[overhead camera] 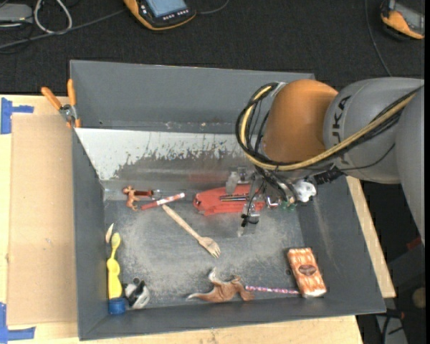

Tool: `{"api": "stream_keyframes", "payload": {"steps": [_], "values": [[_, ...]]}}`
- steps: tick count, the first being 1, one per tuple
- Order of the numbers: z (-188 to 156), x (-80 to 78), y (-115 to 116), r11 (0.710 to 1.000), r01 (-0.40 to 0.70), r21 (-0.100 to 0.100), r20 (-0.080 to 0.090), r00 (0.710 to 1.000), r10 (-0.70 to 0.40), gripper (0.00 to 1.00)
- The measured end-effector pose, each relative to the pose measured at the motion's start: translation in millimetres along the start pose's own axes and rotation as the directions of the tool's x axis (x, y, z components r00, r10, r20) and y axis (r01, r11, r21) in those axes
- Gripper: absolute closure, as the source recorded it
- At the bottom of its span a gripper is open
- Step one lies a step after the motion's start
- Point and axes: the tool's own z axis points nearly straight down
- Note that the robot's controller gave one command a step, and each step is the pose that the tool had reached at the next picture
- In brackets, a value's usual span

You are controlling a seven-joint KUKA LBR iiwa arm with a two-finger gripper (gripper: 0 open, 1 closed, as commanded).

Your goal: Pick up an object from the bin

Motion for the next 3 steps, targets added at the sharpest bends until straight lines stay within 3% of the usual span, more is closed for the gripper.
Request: {"api": "stream_keyframes", "payload": {"steps": [1,2,3], "values": [[0,-1.3,4,1.0,-0.03,0.0,-0.002,1.0,0.03,0.0],[11,-2.3,-1,0.996,0.089,-0.001,0.0,0.996,-0.089,0.0],[38,11.4,-12,0.991,0.134,-0.002,0.028,0.991,-0.134,0.0]]}}
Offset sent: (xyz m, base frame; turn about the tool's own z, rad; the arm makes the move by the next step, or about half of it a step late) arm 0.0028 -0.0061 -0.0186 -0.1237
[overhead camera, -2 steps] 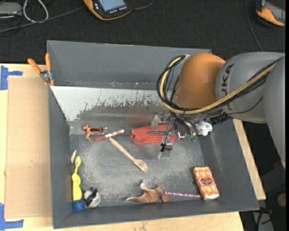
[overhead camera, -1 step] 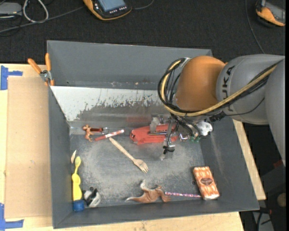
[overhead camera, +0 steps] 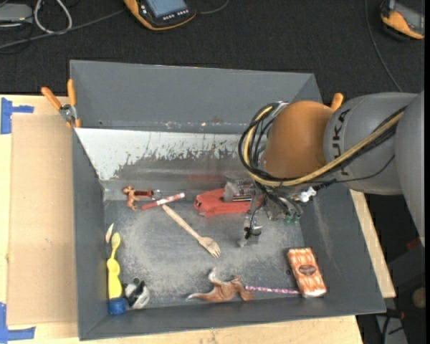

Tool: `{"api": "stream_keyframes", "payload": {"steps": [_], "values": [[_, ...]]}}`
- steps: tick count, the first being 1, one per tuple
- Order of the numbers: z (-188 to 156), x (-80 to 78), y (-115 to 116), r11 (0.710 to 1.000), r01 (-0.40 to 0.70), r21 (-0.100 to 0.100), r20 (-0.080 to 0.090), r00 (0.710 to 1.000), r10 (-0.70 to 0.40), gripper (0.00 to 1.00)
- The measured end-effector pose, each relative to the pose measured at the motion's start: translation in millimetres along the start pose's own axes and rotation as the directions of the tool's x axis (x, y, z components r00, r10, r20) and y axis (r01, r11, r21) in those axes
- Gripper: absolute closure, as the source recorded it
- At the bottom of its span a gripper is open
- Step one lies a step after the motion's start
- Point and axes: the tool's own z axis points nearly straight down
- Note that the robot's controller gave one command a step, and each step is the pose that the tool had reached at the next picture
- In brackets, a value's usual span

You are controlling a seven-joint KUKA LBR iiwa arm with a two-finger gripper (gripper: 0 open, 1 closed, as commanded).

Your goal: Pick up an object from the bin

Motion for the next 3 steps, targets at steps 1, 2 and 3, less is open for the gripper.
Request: {"api": "stream_keyframes", "payload": {"steps": [1,2,3], "values": [[-3,-23.2,-6,0.99,0.144,0.003,0.01,0.99,-0.144,1.0],[-3,-23.2,-6,0.99,0.143,0.003,0.01,0.99,-0.143,1.0],[-62,-4.5,0,0.986,0.168,-0.003,-0.016,0.986,-0.169,1.0]]}}
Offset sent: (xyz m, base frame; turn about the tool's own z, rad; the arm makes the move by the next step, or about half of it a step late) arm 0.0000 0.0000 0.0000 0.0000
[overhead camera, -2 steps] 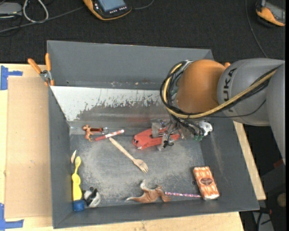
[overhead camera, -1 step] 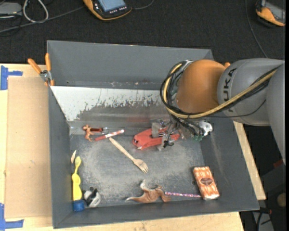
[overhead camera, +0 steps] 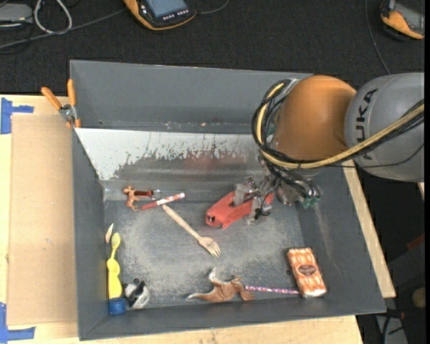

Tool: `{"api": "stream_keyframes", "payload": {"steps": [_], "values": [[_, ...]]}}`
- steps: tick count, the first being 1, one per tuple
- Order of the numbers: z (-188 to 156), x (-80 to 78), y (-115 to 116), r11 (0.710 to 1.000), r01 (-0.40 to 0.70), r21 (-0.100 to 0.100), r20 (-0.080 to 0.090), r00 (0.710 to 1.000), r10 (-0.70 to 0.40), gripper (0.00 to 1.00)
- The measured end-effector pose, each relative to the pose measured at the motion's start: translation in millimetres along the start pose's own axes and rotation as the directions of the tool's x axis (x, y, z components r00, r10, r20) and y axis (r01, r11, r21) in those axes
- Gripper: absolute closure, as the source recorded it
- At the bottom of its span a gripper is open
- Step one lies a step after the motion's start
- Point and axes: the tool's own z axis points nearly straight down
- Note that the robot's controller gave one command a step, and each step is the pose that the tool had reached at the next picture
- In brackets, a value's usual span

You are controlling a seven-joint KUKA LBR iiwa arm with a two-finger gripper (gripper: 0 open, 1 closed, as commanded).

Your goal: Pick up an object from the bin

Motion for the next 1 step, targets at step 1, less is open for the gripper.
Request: {"api": "stream_keyframes", "payload": {"steps": [1], "values": [[-81.9,-9.2,9.1,0.999,0.04,0.002,0.01,0.999,-0.04,1.0]]}}
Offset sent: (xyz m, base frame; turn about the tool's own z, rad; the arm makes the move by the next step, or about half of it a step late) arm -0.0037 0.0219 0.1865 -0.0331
